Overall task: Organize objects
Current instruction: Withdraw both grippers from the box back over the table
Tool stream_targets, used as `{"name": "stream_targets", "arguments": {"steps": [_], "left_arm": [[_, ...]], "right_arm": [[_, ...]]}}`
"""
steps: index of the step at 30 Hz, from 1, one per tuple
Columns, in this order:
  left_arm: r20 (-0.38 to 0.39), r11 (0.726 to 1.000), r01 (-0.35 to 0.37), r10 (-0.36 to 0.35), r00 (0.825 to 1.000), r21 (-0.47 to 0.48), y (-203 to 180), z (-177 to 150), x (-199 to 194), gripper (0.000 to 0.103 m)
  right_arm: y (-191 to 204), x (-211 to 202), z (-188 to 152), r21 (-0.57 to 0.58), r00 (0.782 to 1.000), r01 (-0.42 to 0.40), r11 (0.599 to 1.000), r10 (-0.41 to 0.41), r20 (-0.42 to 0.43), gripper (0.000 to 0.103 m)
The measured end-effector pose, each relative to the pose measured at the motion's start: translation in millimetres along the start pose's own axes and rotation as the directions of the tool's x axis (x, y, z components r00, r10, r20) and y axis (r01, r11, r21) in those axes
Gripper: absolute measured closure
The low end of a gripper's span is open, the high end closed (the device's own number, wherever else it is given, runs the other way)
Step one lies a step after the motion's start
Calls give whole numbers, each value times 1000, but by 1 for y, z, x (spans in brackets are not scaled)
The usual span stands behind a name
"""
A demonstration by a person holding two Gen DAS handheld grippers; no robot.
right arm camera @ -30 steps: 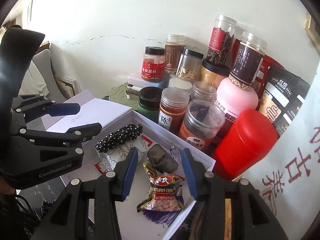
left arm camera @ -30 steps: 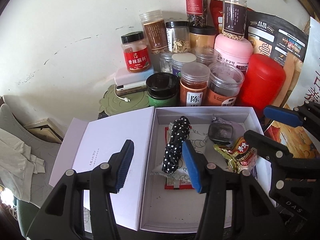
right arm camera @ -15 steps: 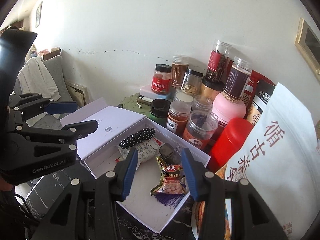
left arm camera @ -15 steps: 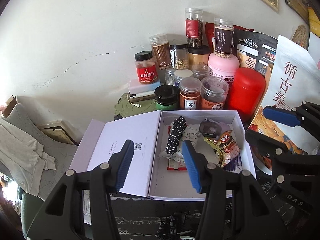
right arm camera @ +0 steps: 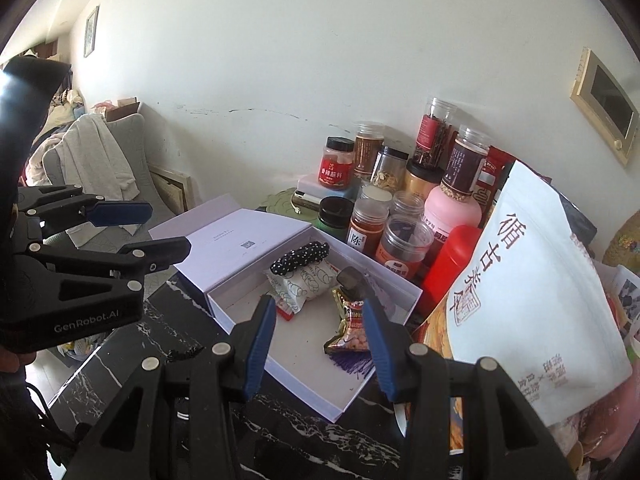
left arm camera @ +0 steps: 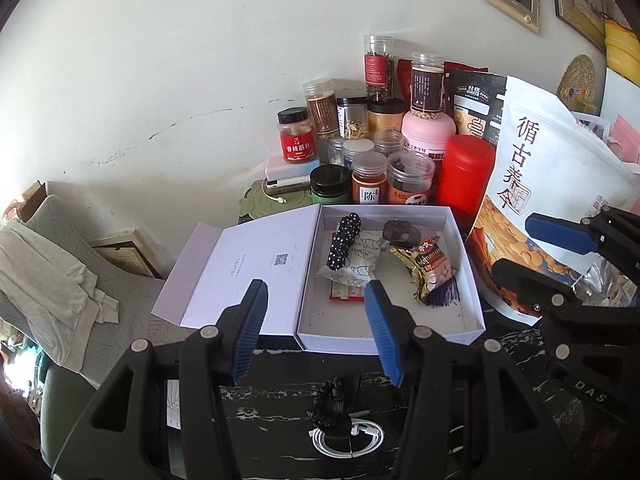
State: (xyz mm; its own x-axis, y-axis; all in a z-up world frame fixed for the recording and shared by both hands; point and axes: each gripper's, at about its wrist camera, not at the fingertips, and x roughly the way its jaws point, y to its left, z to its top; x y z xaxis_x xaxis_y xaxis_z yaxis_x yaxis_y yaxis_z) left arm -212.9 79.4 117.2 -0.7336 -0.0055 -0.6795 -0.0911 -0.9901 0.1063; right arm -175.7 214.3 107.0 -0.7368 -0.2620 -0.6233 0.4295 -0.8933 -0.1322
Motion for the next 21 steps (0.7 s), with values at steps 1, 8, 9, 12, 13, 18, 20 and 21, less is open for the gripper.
{"name": "stream_targets", "arguments": {"steps": [1, 8, 9, 12, 13, 18, 20, 21], "left_arm": [[0, 1000, -3, 3, 1000, 0, 0, -4, -5, 54], [-8, 1000, -1, 1, 1000, -6, -2, -31, -25, 43], [-11, 1000, -3, 3, 1000, -8, -2, -36, -27, 42], [-18, 1000, -10, 10, 1000, -12, -2, -48, -32, 39], [-19, 1000, -8, 7, 1000, -14, -2, -52, -34, 39], [-26, 1000, -21, 21, 999, -13, 0, -66, -39, 35], [-27, 999, -26, 25, 999, -20, 2, -70, -41, 33], [-27, 999, -24, 24, 999, -22, 3, -74, -42, 32]], "right_arm": [[2, -3, -3, -1, 1000, -4, 1000, 4, 0, 58], [15, -18, -23, -12, 1000, -17, 1000, 16, -6, 58], [17, -19, -26, -12, 1000, -19, 1000, 19, -8, 58], [24, -20, -35, -20, 999, -31, 999, 30, -20, 58], [27, -20, -38, -27, 999, -35, 999, 34, -26, 58], [36, -21, -50, -29, 998, -59, 998, 58, -31, 49], [39, -21, -55, -26, 997, -72, 997, 71, -30, 48], [40, -20, -58, -23, 996, -78, 997, 78, -33, 47]]}}
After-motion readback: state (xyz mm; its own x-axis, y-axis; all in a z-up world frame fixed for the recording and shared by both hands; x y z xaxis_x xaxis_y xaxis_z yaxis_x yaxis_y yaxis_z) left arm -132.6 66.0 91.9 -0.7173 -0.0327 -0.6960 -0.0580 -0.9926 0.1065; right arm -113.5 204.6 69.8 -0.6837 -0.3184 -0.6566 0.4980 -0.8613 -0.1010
